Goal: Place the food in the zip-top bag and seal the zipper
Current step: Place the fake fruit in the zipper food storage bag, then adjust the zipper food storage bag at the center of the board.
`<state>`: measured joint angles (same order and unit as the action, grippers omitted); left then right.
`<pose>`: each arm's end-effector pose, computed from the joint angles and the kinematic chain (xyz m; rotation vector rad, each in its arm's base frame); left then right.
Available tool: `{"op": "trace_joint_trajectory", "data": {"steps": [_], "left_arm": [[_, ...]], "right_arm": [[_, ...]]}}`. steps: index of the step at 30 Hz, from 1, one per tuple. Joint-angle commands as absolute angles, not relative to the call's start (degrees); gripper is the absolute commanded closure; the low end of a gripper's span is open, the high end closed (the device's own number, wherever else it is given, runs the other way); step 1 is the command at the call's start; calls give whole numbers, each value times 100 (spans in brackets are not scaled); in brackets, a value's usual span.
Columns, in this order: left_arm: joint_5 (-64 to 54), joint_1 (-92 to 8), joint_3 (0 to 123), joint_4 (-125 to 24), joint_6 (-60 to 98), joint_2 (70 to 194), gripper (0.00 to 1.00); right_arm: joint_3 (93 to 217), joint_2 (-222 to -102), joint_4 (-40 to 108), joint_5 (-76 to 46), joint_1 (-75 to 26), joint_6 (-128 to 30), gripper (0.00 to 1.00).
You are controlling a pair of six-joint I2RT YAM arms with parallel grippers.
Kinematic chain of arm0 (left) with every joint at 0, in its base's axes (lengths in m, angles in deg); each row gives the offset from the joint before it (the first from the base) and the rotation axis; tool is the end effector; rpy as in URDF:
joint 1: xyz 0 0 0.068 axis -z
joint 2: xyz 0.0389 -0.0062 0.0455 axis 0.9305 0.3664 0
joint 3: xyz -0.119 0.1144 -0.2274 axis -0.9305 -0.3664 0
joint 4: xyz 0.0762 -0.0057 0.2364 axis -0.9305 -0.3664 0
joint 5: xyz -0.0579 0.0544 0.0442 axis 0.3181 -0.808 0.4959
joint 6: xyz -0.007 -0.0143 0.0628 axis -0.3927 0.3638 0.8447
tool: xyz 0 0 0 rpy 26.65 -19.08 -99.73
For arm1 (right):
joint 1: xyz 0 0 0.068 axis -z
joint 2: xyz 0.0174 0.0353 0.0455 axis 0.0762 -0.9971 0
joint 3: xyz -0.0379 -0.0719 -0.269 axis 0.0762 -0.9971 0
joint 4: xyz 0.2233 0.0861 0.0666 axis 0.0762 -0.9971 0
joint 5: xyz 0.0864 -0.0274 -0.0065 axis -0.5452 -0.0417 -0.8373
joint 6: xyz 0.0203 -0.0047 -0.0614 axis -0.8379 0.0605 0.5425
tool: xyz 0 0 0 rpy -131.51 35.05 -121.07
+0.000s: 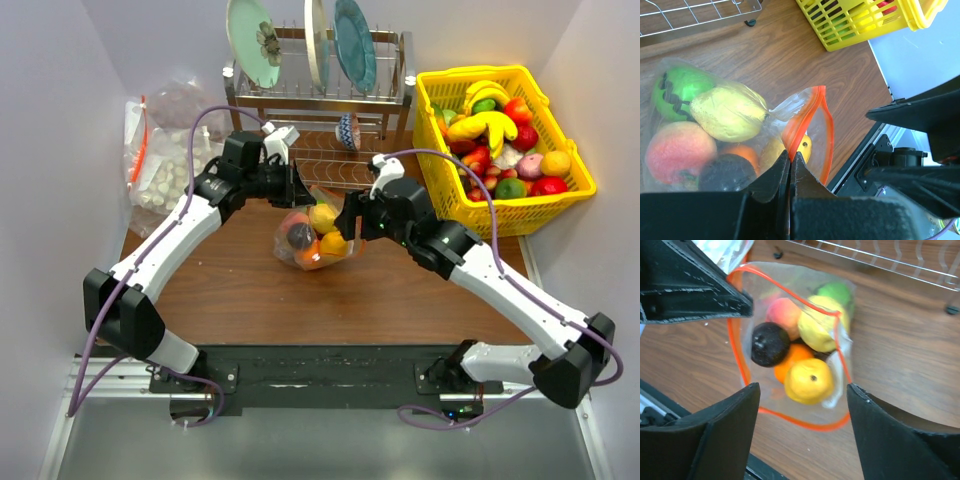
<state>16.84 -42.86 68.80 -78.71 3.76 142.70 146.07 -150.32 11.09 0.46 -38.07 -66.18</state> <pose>0.2925 -0.1688 0.3550 0.3127 2.2376 -1.0775 0.2031 0.1768 0.3630 -0.2492 2.0625 0.5907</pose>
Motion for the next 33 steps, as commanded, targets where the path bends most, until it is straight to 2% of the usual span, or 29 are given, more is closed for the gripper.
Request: {"op": "trace_joint_trajectory", "data": {"steps": [1,16,19,20,22,28,33], "left_arm": [[1787,-4249,7220,-7752,335,14104,100],[1725,-4249,7229,-7831,352,14025,100],[1725,-4249,7255,-7866,352,14007,100],[1725,-4249,7255,-7867,343,14007,100],[1717,-4241,7291,-7919,361,14016,100],[1936,-4241,7396,-8077,405,14200,100],[2331,-4170,7475,-8025,335,14350,100]], "right_arm": [[14743,-14863,396,552,-3835,-6666,30],[13899,-15364,482,851,-3835,-7194,57],[13898,-15478,544,711,-3843,-7159,74],[13933,-15487,526,650,-3843,-7133,90],[14118,-15444,430,535,-3835,-7106,100],[14856,-14899,44,395,-3843,-6992,100],[15480,-15065,-326,61,-3843,-6948,100]]}}
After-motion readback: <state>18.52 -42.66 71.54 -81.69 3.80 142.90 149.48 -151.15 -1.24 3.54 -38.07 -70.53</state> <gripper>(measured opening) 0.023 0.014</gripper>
